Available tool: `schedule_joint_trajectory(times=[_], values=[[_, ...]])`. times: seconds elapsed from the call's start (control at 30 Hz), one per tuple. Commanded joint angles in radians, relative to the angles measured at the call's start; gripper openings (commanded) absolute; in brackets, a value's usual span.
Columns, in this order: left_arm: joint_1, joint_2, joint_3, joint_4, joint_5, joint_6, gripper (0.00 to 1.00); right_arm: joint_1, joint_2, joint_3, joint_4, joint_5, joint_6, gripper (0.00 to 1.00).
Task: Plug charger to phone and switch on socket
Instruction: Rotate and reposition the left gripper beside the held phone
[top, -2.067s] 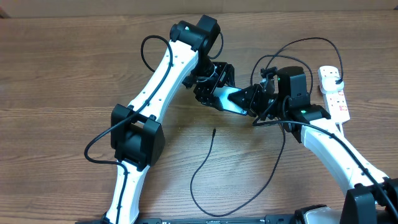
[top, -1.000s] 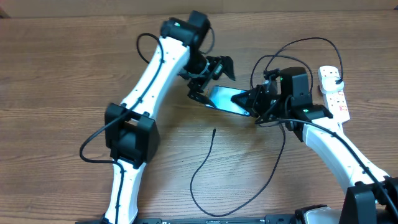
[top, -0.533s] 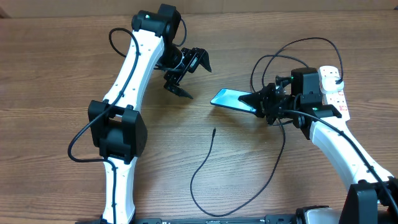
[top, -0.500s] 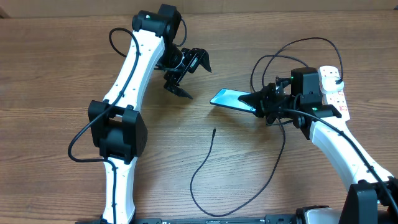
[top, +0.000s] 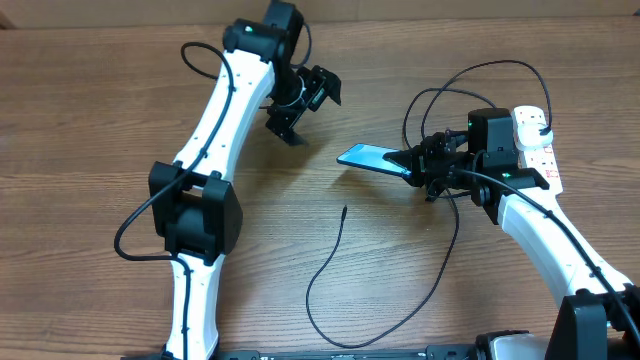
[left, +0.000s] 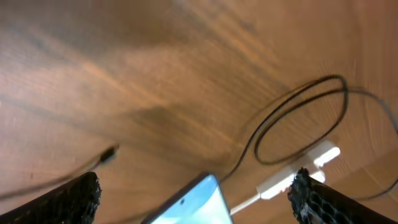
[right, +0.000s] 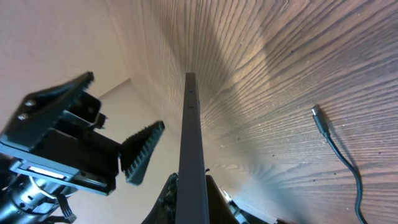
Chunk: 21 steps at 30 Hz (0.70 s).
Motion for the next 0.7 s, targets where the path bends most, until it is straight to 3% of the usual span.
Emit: schedule_joint_trajectory(times=[0.0,0.1,0.23,0.5,0.67], values=[[-0.007,-0.018,0.023,0.022,-0.083,0.020,1.00,-0.001,-0.004,0.022,0.013,0.021,-0.005,0.04],[-0.006,-0.018,0.023,0.062,-0.082,0.035,1.00,-0.001,-0.004,0.022,0.013,0.054,-0.004,0.04],[-0.006,-0.018,0.023,0.148,-0.056,0.206,1.00,-0.001,-0.004,0.022,0.017,0.073,-0.003,0.04],[0.070,-0.023,0.023,0.209,0.245,0.179,1.00,-0.001,-0.004,0.022,0.125,0.053,0.087,0.04],[0.091,-0.051,0.023,0.175,0.250,0.216,1.00,-0.001,-0.004,0.022,0.227,0.039,0.127,0.03]])
